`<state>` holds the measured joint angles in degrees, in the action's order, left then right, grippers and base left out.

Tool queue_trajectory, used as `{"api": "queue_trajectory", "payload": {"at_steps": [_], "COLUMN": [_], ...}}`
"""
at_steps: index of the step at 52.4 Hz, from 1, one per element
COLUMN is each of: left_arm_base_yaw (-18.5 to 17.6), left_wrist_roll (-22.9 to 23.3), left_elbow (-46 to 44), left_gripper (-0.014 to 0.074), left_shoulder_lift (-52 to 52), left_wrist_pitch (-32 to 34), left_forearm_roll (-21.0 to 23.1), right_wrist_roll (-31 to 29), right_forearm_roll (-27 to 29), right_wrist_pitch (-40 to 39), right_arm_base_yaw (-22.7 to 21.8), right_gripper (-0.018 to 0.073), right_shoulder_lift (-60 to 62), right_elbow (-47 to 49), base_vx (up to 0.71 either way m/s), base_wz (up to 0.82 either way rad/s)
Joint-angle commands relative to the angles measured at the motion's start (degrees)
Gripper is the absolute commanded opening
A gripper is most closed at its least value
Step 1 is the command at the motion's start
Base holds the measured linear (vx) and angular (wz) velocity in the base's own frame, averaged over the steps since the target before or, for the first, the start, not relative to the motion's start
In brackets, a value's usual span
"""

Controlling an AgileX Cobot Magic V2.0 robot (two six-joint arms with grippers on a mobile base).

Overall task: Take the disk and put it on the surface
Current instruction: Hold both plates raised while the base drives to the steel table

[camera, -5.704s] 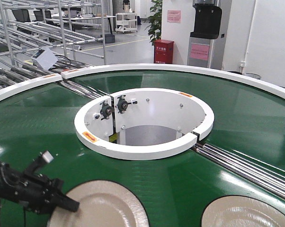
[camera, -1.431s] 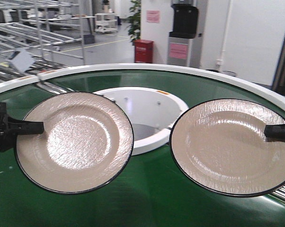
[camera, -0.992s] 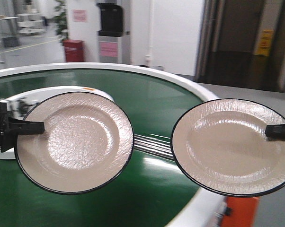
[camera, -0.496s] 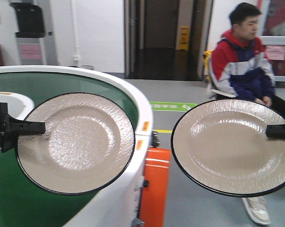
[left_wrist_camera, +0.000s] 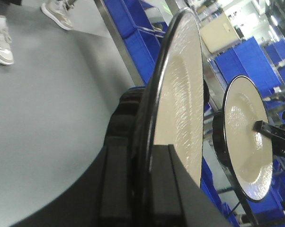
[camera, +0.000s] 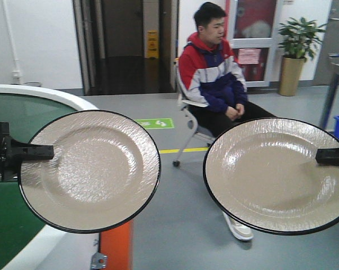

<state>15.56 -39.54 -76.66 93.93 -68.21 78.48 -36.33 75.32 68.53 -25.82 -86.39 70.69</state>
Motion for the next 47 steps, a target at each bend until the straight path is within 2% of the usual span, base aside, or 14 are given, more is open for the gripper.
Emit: {"api": "queue_trajectory", "payload": {"at_steps": [1,24,47], "left_arm_base_yaw": [-0.12,-0.12,-0.12], "left_wrist_roll": [0.75,0.75,0.75], "left_elbow": [-1.60,-1.60,-1.60], "left_gripper": [-0.0008,-0.0008,-0.0008], "left_shoulder_lift": [-2.97,-2.97,-2.97], "left_wrist_pitch": [-3.97,-4.04,-3.99], "left_forearm_roll": [8.83,8.83,8.83], "right_wrist_roll": [0.05,0.05,0.05], "right_forearm_roll": [7.61,7.61,7.61], "right_wrist_pitch": [1.32,1.32,1.32], "right_arm_base_yaw": [-0.13,-0.13,-0.13], "right_gripper": [-0.0009,-0.0009,-0.0009], "right_shoulder_lift": [2.46,2.46,2.46], "right_elbow": [1.82,1.82,1.82], "base_vx": [-0.05,0.02,0.17], "base_wz": [-0.37,-0.37,-0.55]}}
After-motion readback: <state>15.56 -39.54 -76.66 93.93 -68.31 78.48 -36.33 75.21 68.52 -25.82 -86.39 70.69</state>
